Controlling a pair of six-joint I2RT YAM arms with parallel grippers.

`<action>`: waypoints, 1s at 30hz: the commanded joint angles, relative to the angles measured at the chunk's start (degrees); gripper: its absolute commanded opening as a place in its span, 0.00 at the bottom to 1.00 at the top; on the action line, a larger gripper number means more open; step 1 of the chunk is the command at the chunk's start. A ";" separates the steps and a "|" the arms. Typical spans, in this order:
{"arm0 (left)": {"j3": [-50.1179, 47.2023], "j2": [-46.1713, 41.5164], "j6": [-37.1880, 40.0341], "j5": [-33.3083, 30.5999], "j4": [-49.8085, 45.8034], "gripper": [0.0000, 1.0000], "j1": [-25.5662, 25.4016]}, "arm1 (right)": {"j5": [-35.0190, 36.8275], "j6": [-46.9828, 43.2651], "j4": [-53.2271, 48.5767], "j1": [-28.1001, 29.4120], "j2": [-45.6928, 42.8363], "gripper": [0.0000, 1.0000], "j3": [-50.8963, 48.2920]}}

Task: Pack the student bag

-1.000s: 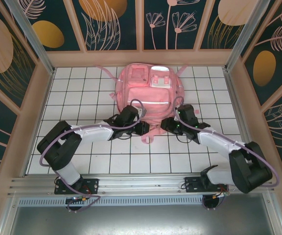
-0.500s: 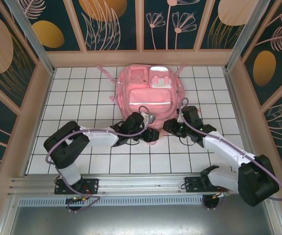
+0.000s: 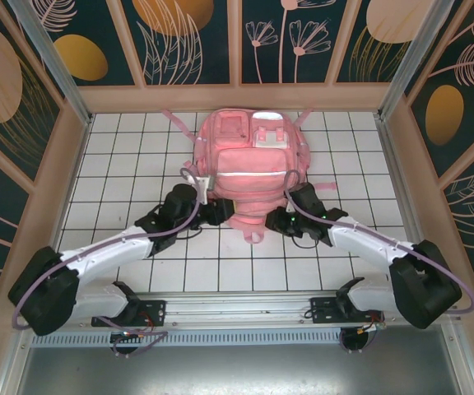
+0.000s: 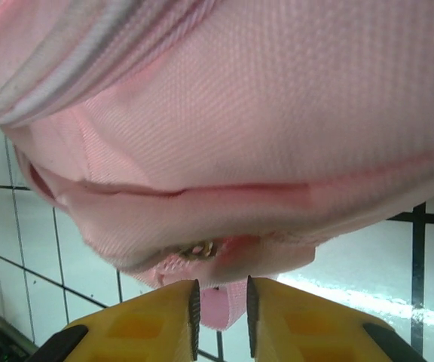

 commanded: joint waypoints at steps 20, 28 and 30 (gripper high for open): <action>0.87 12.69 -0.93 -5.63 -5.18 0.43 4.04 | 5.28 -1.67 1.62 0.56 6.77 0.27 7.40; 0.75 14.67 -1.10 -5.48 -4.02 0.43 4.07 | 5.20 -0.26 0.87 0.58 9.37 0.17 10.30; 0.90 14.78 -1.10 -5.63 -4.02 0.43 4.01 | 5.90 -0.26 0.75 0.60 10.40 0.14 10.40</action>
